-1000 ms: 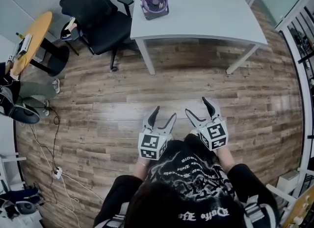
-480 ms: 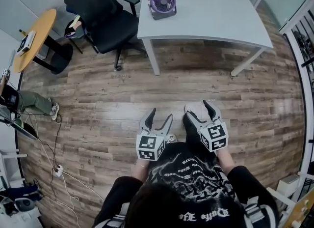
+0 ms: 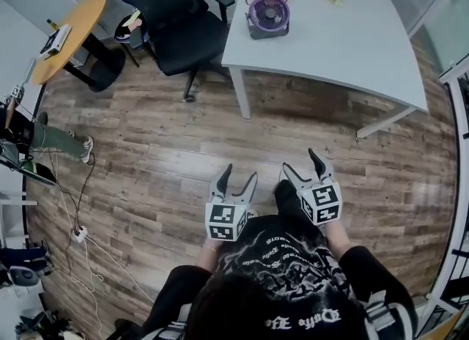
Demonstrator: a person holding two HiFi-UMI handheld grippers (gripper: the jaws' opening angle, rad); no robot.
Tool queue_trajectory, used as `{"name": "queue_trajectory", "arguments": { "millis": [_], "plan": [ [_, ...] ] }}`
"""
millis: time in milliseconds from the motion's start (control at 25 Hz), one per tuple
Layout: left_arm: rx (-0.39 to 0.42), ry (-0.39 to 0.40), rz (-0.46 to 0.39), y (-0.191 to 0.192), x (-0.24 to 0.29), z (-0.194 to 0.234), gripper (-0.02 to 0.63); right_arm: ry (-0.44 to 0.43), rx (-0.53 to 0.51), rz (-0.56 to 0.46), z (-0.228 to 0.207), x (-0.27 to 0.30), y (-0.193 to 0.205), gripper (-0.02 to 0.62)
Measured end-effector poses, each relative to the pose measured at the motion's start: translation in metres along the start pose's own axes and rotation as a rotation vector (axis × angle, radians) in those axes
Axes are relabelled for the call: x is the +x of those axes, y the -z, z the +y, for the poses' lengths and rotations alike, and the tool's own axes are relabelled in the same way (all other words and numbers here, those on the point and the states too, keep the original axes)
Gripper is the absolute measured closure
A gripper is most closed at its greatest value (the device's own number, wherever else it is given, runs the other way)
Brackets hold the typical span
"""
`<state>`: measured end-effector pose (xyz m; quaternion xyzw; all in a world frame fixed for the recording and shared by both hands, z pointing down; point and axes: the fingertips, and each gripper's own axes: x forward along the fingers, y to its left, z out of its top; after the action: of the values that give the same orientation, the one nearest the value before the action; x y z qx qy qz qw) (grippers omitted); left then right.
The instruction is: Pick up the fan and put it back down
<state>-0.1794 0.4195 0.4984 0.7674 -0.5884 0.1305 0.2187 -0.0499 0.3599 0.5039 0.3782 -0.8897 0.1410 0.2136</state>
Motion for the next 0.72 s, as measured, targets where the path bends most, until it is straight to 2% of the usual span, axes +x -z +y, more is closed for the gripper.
{"name": "queue_trajectory", "arguments": {
  "millis": [400, 560, 720],
  "plan": [
    [-0.026, -0.136, 0.015, -0.054, 0.097, -0.004, 0.311, -0.115, -0.073, -0.012, -0.100, 0.067, -0.062, 0.269],
    [-0.043, -0.181, 0.006, -0.068, 0.133, -0.009, 0.311, -0.136, -0.135, -0.003, -0.131, 0.083, -0.070, 0.272],
    [-0.016, -0.232, 0.046, -0.073, 0.168, -0.016, 0.311, -0.151, -0.160, -0.002, -0.158, 0.091, -0.076, 0.273]
  ]
}}
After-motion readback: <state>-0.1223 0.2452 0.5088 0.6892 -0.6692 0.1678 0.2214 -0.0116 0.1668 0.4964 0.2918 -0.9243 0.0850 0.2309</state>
